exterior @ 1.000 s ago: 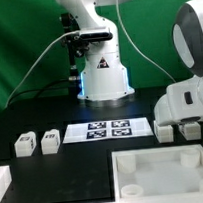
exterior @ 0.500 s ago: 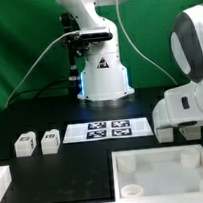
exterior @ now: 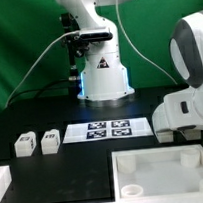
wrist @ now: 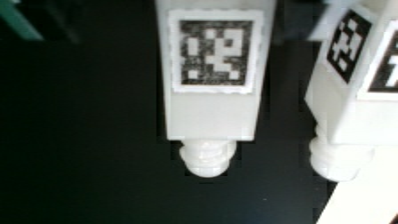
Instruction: Assemble one leg
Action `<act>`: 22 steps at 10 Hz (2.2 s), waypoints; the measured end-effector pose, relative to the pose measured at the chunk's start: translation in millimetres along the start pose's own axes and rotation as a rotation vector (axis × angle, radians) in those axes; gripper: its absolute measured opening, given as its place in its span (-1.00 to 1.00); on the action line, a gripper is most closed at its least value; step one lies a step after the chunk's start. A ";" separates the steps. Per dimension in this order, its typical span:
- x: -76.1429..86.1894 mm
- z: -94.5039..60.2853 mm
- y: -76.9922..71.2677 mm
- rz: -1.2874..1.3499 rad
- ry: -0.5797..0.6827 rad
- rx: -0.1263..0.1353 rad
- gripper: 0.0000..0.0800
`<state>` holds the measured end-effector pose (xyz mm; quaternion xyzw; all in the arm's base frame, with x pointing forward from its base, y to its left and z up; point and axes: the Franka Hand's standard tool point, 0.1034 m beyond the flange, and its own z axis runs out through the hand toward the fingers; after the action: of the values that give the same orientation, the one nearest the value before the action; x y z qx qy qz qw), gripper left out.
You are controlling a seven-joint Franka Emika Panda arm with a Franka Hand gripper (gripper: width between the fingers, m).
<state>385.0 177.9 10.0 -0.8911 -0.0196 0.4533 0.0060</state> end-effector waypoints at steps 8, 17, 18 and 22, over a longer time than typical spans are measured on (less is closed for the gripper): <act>0.0 0.0 0.0 0.000 0.000 0.000 -0.27; -41.6 -133.8 30.9 -0.047 0.404 0.040 -0.27; -48.7 -162.5 35.7 -0.046 0.489 0.025 -0.27; -48.5 -189.2 32.4 -0.057 0.854 0.027 -0.27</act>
Offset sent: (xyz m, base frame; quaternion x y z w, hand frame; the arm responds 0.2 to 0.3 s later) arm 0.0000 0.0000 0.0000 0.0000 0.0000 0.0000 1.0000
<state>510.4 144.9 159.7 -0.9977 -0.0340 0.0437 0.0380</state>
